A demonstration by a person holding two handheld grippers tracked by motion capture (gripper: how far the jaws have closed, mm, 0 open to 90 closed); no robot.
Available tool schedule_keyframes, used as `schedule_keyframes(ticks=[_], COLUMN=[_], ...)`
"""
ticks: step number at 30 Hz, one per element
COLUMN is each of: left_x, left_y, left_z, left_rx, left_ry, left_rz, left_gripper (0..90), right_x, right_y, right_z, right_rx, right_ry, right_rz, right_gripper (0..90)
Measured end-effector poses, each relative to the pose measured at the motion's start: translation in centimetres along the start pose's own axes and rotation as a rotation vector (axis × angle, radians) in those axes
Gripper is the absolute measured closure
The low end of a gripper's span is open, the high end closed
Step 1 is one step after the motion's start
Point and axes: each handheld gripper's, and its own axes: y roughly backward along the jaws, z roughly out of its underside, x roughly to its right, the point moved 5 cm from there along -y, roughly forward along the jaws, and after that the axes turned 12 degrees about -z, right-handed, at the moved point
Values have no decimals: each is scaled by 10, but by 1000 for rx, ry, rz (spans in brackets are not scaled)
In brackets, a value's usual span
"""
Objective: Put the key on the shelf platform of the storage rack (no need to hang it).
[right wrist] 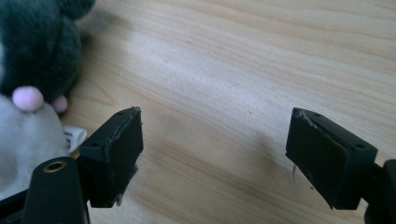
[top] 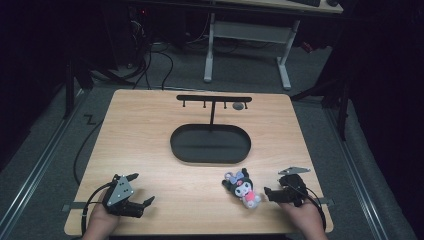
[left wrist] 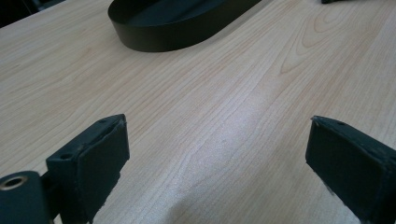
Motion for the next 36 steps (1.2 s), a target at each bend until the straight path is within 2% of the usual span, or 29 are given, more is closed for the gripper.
schedule_keyframes(ticks=[2, 11, 12, 17, 19, 22, 29, 33, 34, 36], left_x=[0, -1, -1, -1, -2, -1, -1, 0, 0, 0], left_y=[-1, 0, -1, -1, -1, -1, -1, -1, -1, -1], left_z=[0, -1, -1, 0, 0, 0, 0, 0, 0, 0], left_rx=[0, 3, 5, 1, 3, 5, -1, 0, 1, 0], left_ry=[-2, 0, 2, 0, 1, 0, -3, -2, -1, -1], left_rz=[2, 2, 2, 5, 5, 6, 9, 11, 10, 11], left_gripper=[67, 67, 67, 67, 67, 67, 68, 68, 68, 68], right_x=[0, -3, -4, -9, -10, -12, -14, -13, -12, -13], right_y=[1, 5, 7, 9, 10, 11, 11, 11, 11, 11], right_z=[0, -8, -12, -16, -17, -18, -20, -18, -18, -18], right_rx=[-15, -81, -98, -132, -157, -226, -294, -376, -393, -407], right_ry=[3, -9, 5, 31, 38, 39, 60, 50, 63, 70], right_rz=[12, -2, 13, 20, 17, 15, 14, 22, 27, 29], right_gripper=[190, 197, 196, 196, 195, 195, 196, 204, 205, 205])
